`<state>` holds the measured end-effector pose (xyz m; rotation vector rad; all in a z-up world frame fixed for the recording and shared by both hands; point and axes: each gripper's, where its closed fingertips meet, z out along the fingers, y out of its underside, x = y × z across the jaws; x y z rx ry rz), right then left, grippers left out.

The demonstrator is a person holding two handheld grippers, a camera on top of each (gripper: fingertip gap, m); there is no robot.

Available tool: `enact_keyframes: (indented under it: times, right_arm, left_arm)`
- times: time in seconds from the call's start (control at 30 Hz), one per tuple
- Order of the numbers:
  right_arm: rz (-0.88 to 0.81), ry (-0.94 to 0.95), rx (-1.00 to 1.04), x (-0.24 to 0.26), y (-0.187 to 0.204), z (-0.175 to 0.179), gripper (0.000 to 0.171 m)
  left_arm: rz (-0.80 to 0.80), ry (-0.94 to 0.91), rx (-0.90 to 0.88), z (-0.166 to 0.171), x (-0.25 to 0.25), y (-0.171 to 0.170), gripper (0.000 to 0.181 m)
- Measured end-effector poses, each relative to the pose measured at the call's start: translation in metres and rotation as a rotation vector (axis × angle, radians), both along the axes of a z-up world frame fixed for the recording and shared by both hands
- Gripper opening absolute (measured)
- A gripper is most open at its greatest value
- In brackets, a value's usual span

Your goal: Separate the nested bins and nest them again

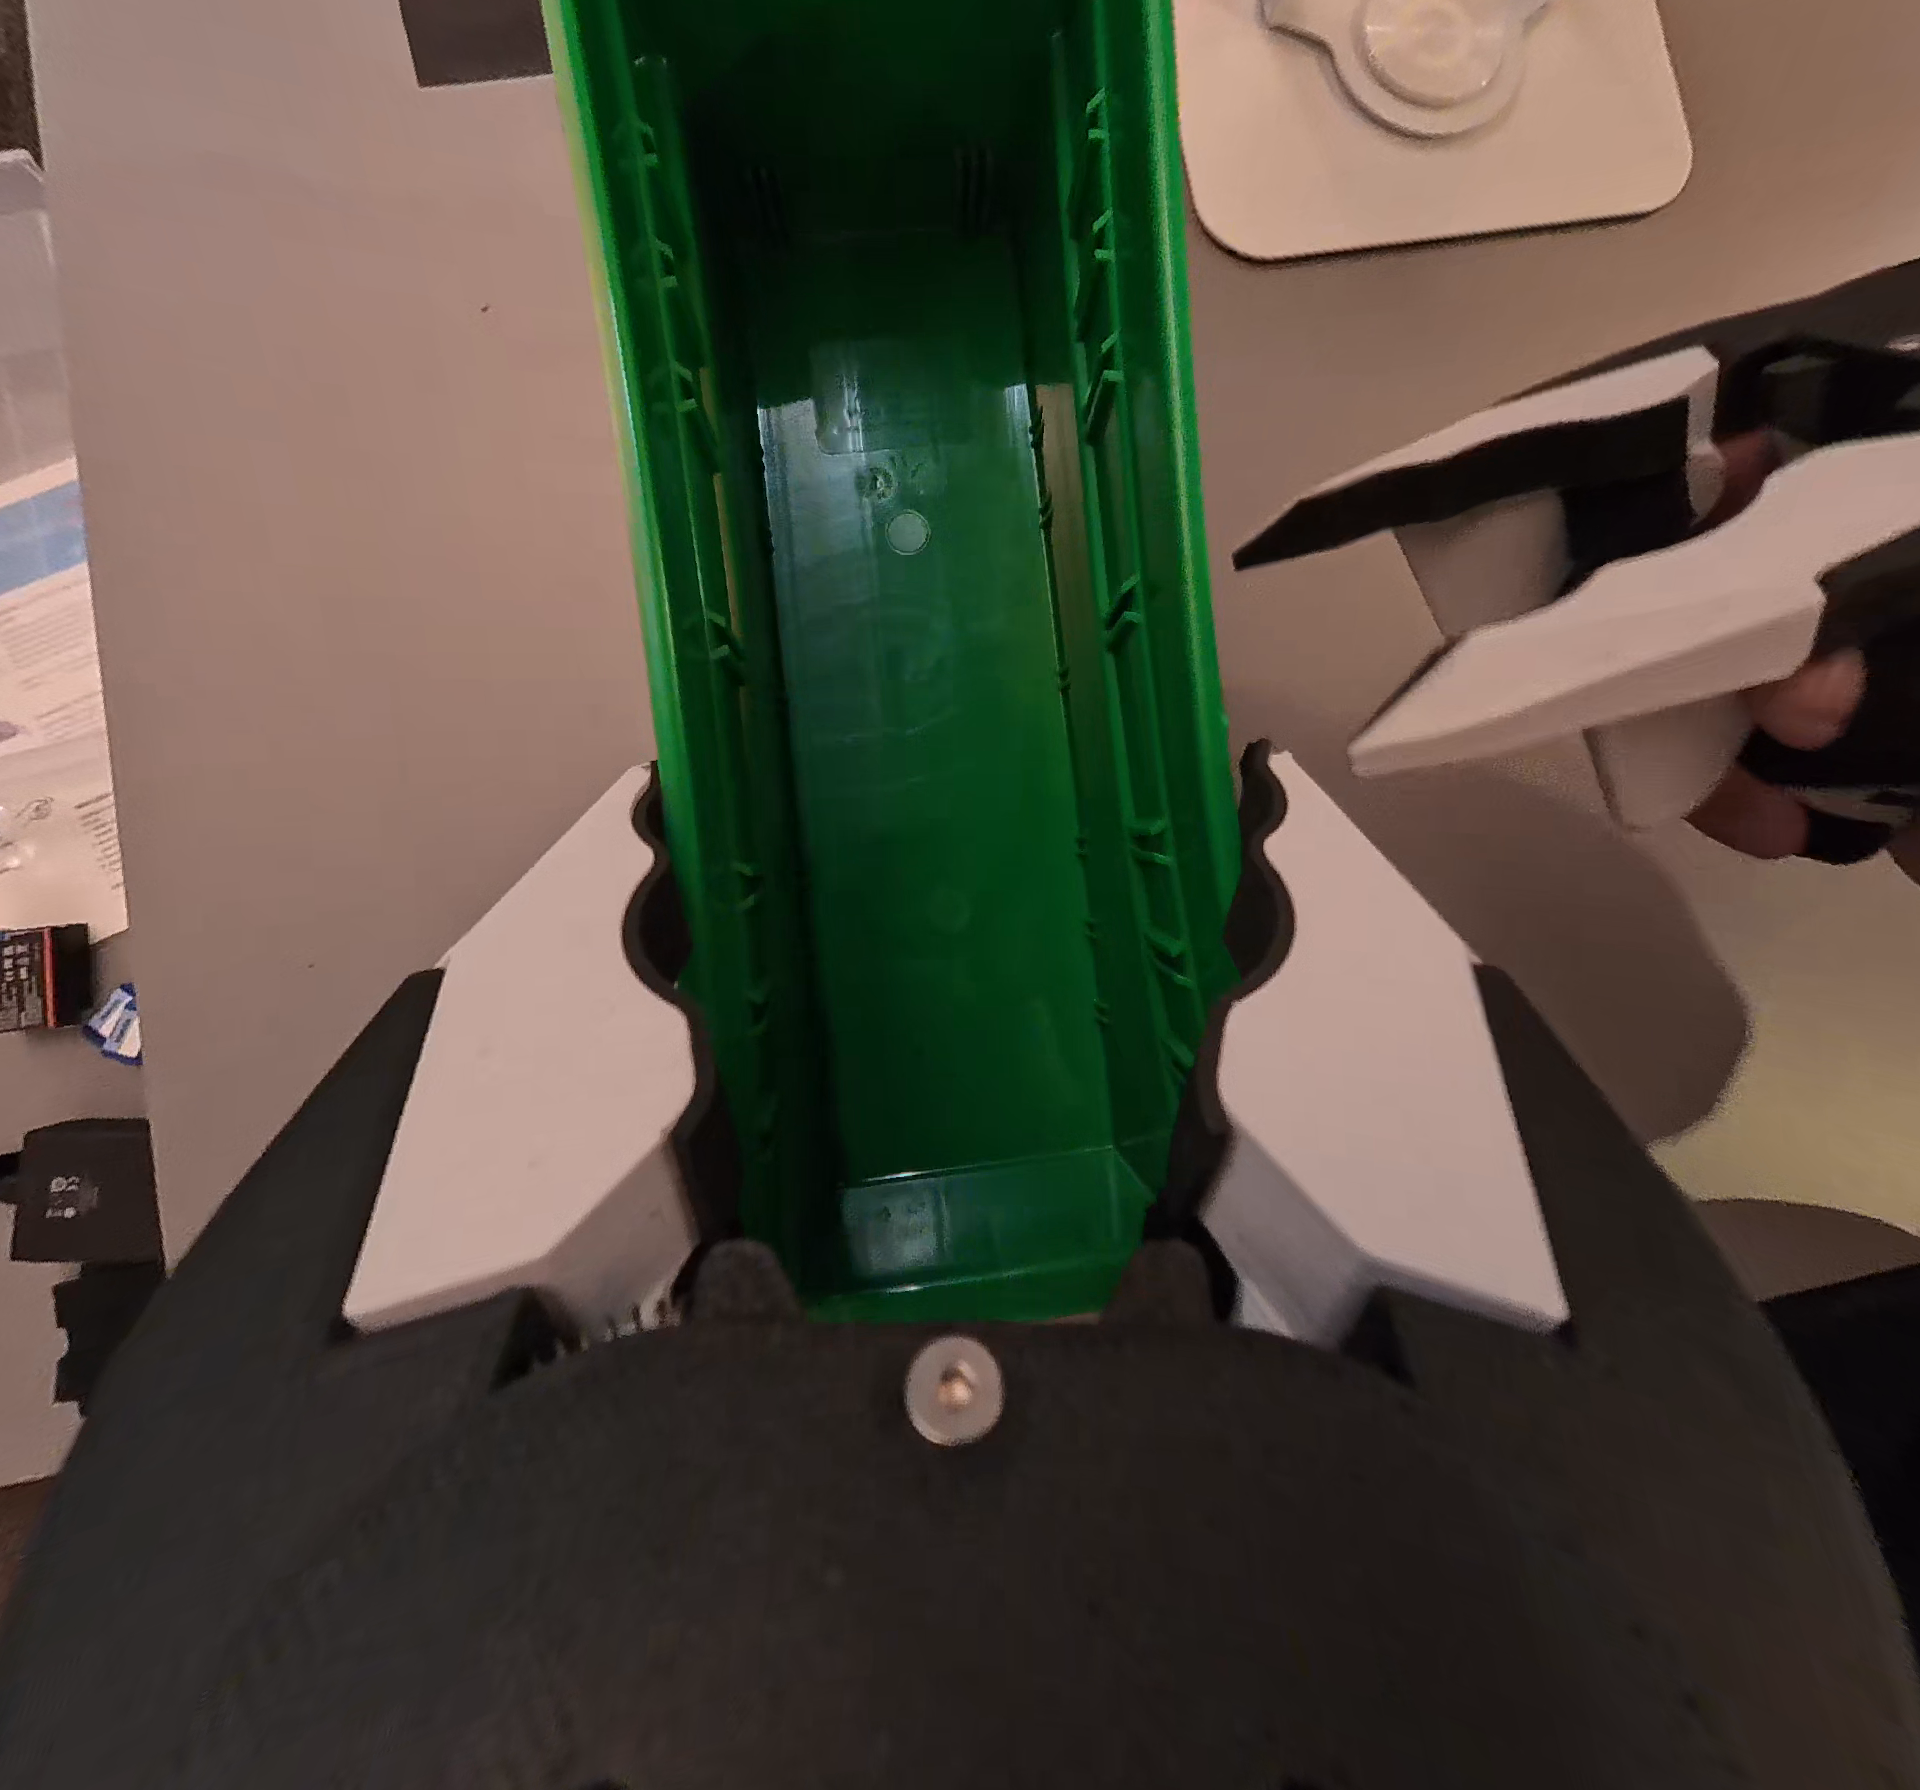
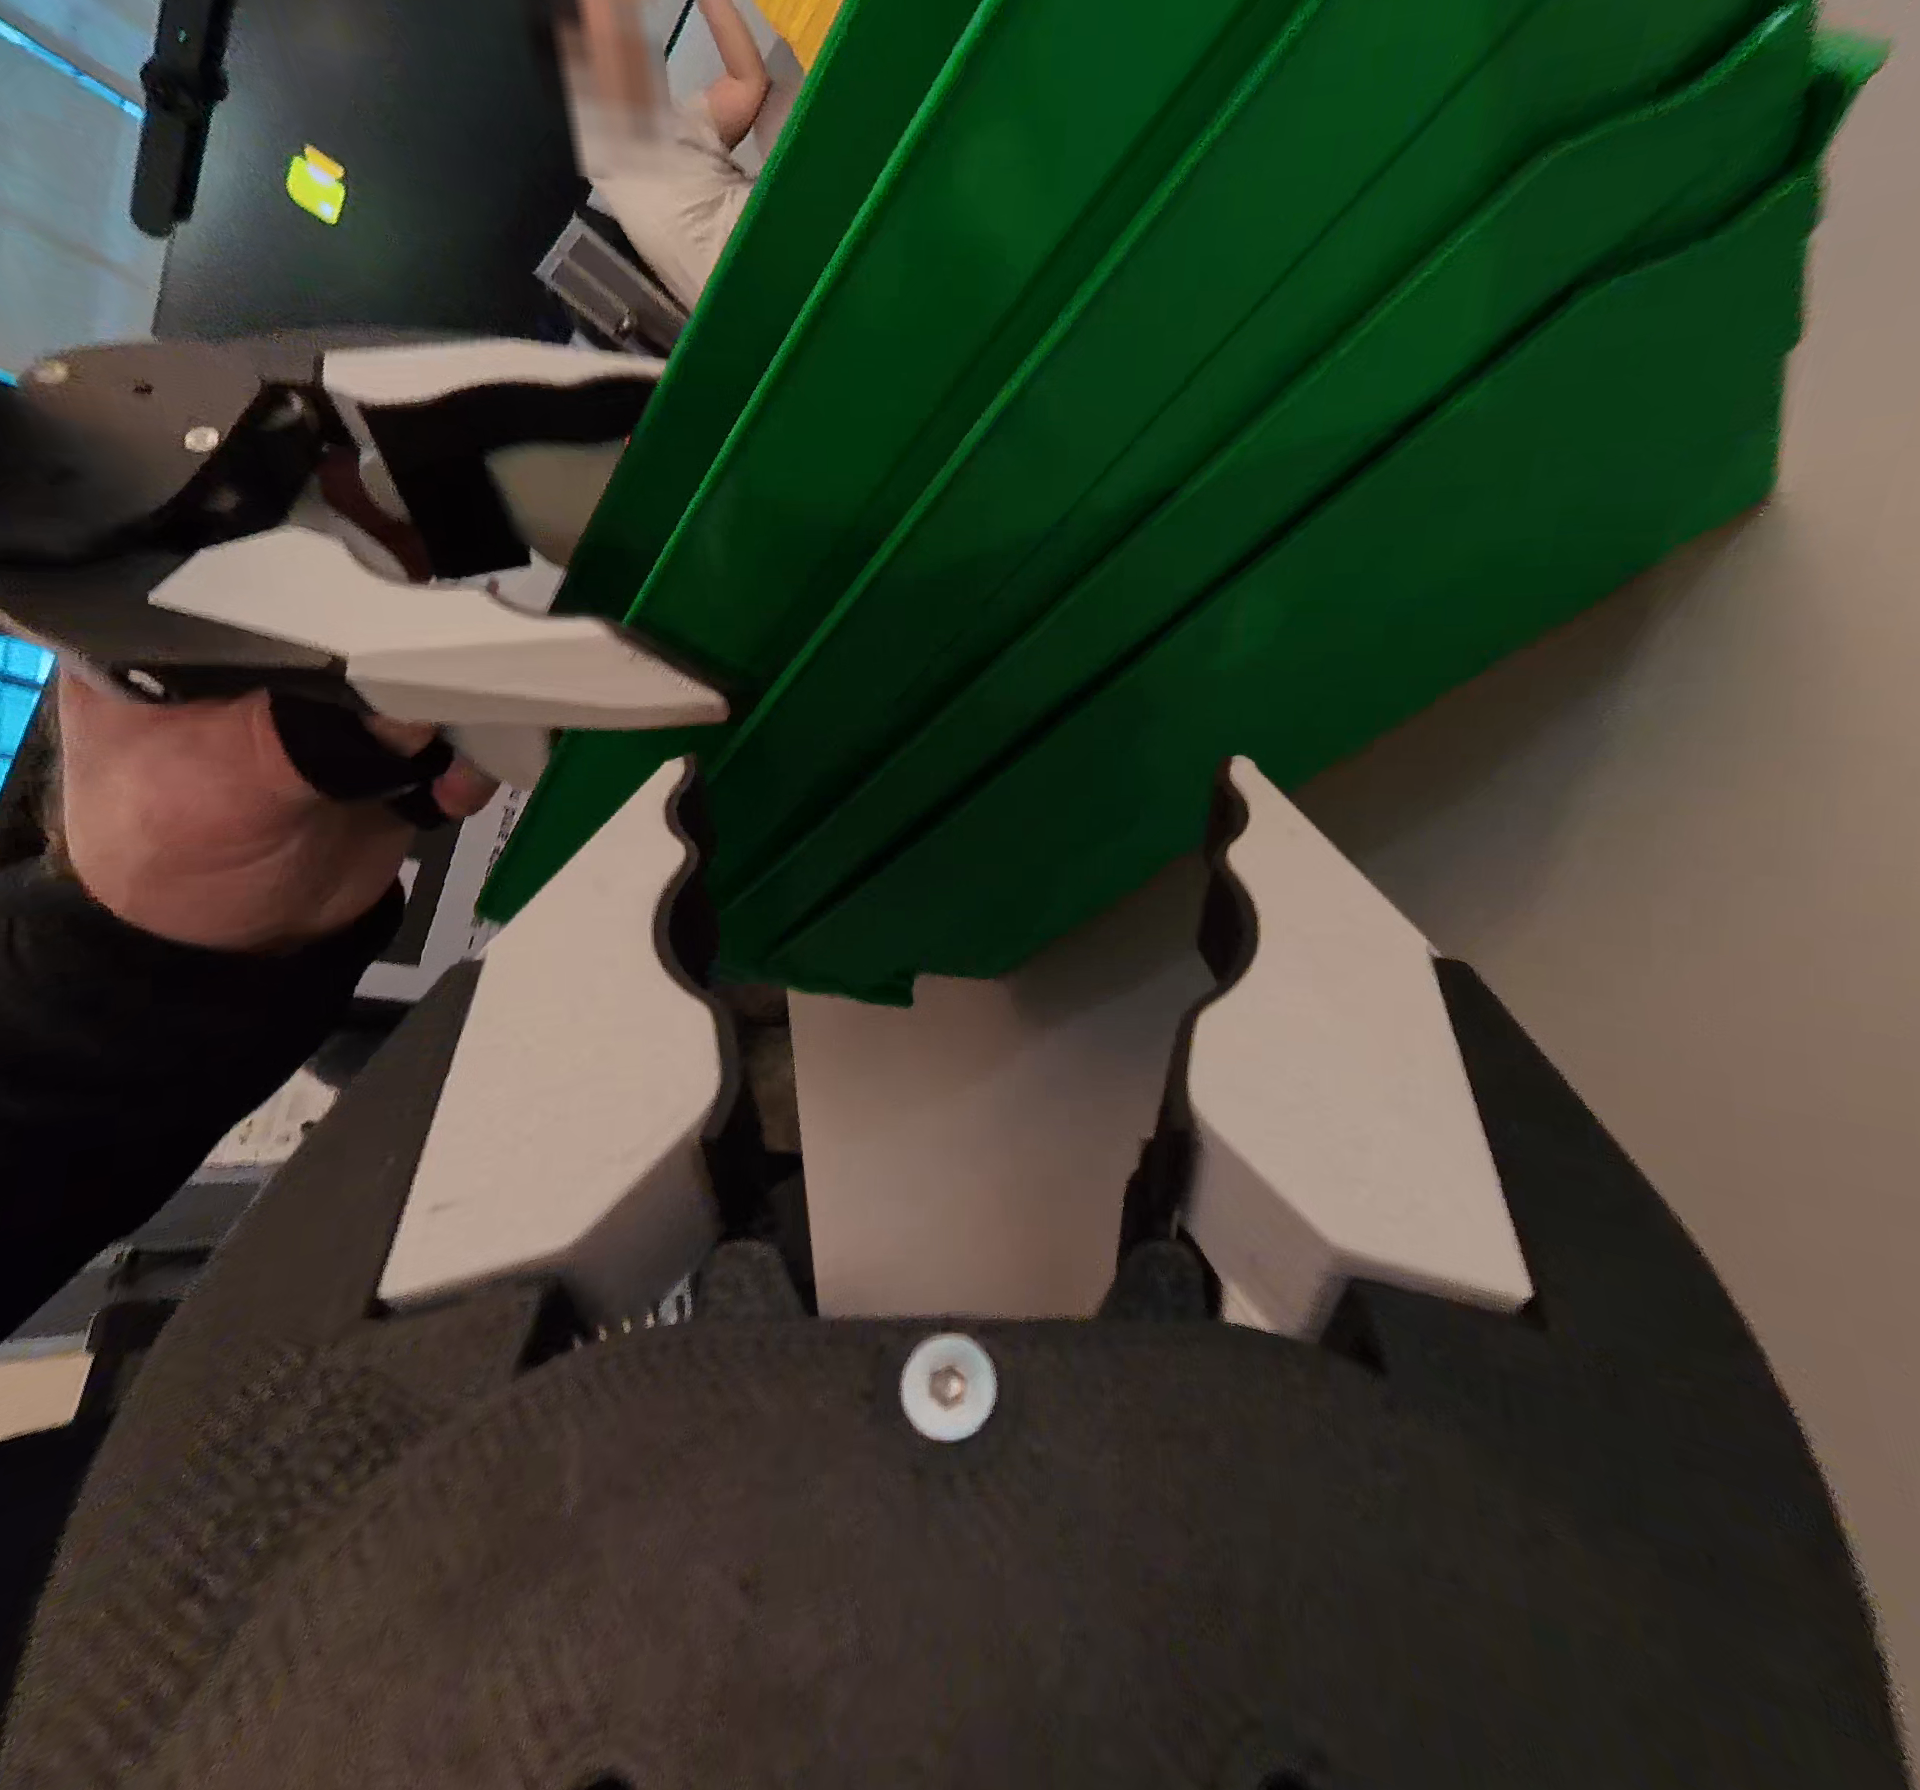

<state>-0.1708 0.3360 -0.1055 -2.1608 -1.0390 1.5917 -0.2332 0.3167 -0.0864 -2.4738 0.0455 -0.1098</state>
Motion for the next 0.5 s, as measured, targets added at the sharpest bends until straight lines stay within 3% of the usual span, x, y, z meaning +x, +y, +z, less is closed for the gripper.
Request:
enact_keyframes:
  times: [0.3,0.5]
  right_arm:
    - [-0.005,-0.028,0.02,-0.016,0.011,-0.005,0.091]
    - [-0.002,-0.033,0.019,-0.018,0.009,-0.008,0.093]
  left_arm:
    - [-0.05,0.065,-0.116,-0.007,0.002,0.0,0.122]
    - [-0.053,0.105,-0.186,-0.004,0.002,-0.001,0.108]
